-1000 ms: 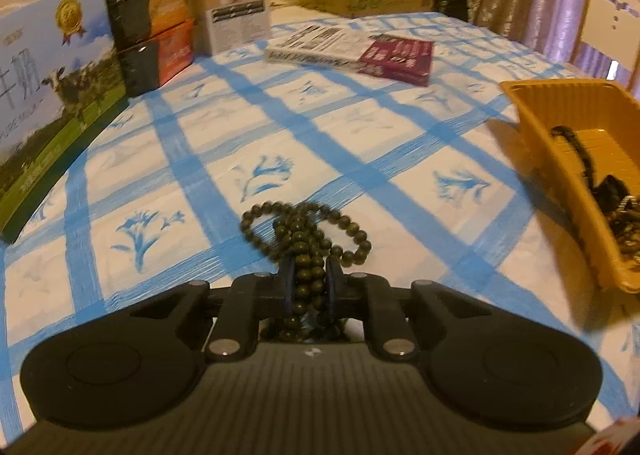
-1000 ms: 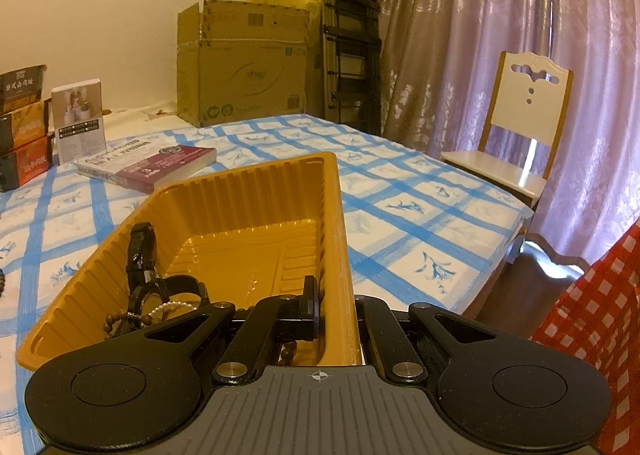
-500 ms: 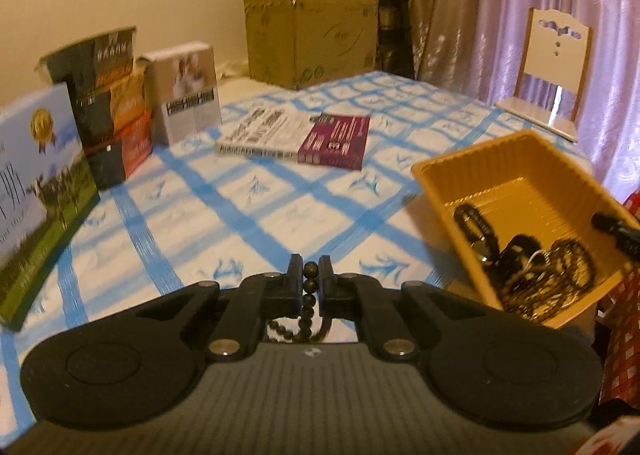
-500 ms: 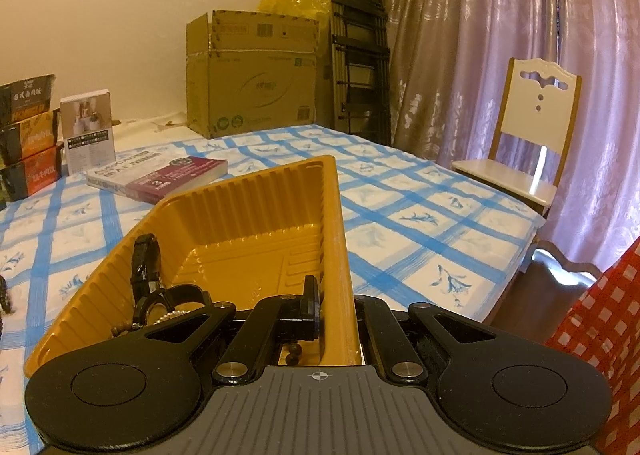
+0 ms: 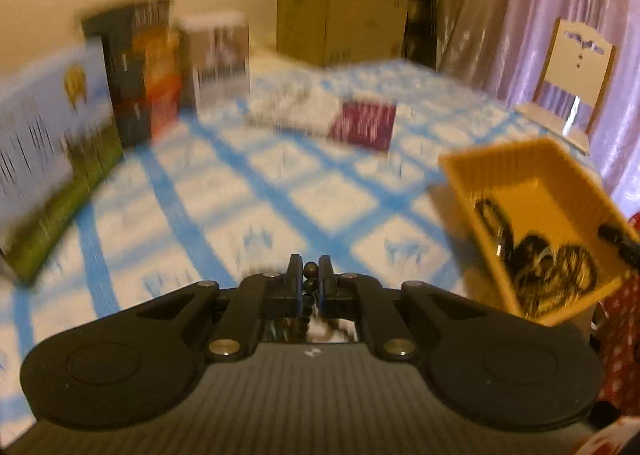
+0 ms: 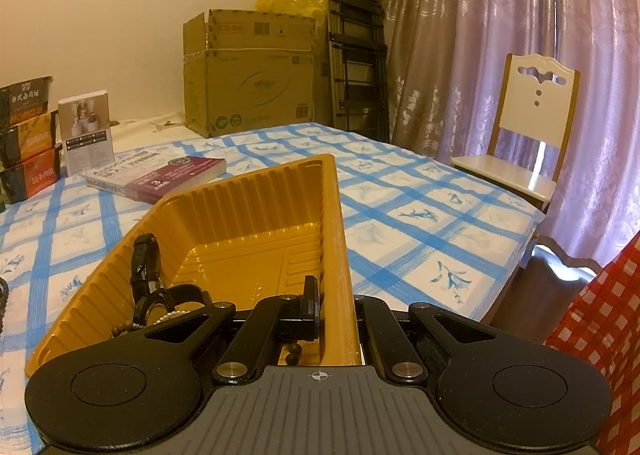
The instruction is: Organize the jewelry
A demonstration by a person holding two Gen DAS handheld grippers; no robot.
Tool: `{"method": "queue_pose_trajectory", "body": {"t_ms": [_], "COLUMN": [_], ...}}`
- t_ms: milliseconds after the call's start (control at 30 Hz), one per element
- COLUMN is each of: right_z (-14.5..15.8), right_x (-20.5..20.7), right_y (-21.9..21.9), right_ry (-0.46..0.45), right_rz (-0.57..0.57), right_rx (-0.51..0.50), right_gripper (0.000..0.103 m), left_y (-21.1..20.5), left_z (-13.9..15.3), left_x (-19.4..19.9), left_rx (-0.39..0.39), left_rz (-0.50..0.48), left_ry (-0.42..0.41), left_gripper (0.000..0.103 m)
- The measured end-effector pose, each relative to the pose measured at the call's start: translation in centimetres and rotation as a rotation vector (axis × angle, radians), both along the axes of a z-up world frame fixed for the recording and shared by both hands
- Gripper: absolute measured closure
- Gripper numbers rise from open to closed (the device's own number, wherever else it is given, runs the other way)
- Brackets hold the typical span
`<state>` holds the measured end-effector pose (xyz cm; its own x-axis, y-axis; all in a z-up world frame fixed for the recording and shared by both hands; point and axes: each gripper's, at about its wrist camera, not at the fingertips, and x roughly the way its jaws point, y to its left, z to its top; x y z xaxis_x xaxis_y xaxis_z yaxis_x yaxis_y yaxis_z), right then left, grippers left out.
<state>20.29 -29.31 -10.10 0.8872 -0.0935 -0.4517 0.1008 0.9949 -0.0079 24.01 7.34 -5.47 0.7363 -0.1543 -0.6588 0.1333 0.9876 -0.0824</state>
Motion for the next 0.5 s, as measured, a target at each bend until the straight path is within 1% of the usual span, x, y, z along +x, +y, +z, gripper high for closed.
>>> {"method": "queue_pose_trajectory", "body": {"t_ms": [67,133,167,200,233,300,333,433,500], "right_z": [0.0,0.0,0.0,0.0,0.0,0.0,0.0,0.0,0.0], "right_x": [0.0,-0.1,-0.1,-0.1,-0.1,-0.1,-0.1,-0.1,-0.1], "right_y": [0.0,0.0,0.0,0.0,-0.1,-0.2,-0.2,-0.3,-0.3], "right_ry": [0.002,0.005,0.007,0.008,0.009,0.011,0.013,0.016,0.016], "right_rz": [0.0,0.002,0.003,0.003,0.002,-0.001,-0.001,-0.003,-0.003], "right_rx": [0.001,0.0,-0.001,-0.001,-0.001,0.003,0.006,0.011,0.01], "right_gripper": [0.1,0.1,0.1,0.1,0.1,0.1,0.1,0.1,0.1], "left_y": [0.2,0.5,0.6,0.6,0.6,0.4,0.4,0.2,0.0], "left_z": [-2.3,-4.2,-4.9,-5.4,-5.9,-6.6,-6.9,-7.8,-8.0], "left_x": [0.5,1.1,1.2,1.4,1.5,1.9,2.1,2.9,3.3], "left_rx": [0.019,0.021,0.024,0.026,0.038,0.068,0.077,0.087,0.094], "left_rz": [0.033,0.047,0.06,0.051,0.046,0.049,0.04,0.037,0.031], "left_ry": [0.055,0.099,0.108,0.115,0.121,0.127,0.128,0.132,0.12], "left_gripper": [0.097,0.094,0.085,0.078,0.069,0.065,0.06,0.056,0.057]}}
